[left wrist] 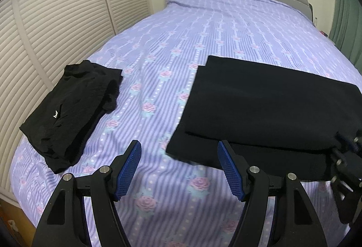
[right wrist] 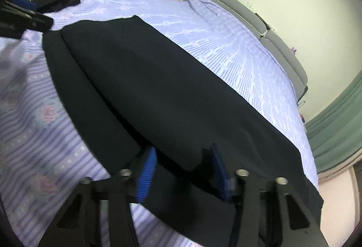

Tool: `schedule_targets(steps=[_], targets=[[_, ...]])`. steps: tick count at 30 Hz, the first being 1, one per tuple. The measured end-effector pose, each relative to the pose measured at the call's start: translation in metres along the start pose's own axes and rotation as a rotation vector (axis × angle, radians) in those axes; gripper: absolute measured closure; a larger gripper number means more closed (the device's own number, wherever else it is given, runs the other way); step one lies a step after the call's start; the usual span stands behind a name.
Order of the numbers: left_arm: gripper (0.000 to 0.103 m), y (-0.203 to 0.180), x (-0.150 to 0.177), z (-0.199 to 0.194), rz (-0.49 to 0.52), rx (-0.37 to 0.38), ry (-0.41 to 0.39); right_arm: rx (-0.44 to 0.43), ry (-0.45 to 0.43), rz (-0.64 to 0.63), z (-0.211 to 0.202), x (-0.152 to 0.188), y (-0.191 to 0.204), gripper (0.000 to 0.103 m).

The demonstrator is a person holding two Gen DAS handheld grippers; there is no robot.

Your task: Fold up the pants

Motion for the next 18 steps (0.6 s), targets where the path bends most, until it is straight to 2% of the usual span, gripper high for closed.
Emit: schedule_targets(steps=[1,2,6,14,18], targets=[[0.034,0.002,0.000,0.000,-0.004,-0.002,-0.001,-0.008,0.008,0.011,0.001,0.000,-0.001,0.085],[0.034,0.005,0.000,-0.001,-0.010,-0.003,-0.002,-0.015,0.018,0.030,0.003,0.000,-0.003,0.092],[0.034,0.012,-0.001,-0.003,-0.031,-0.010,-0.008,-0.027,-0.020,0.075,-0.007,-0.008,-0.007,0.096],[0.034,0.027,-0.001,-0.006,-0.063,-0.035,-0.011,-0.123,-0.053,0.128,-0.037,-0.022,0.005,0.096],[0.034,0.027,0.003,-0.005,-0.053,-0.035,-0.006,-0.154,0.012,0.124,-0.026,-0.002,0.021,0.096]])
Point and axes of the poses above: each gripper's, at about its wrist camera, not at the fingertips, and z roughly the way its jaws point, y to its left, x to its underside, the point moved 5 cm from there along z, roughly the way its jaws point, and after that the axes turned 13 degrees about -y, right-handed, at the moved point
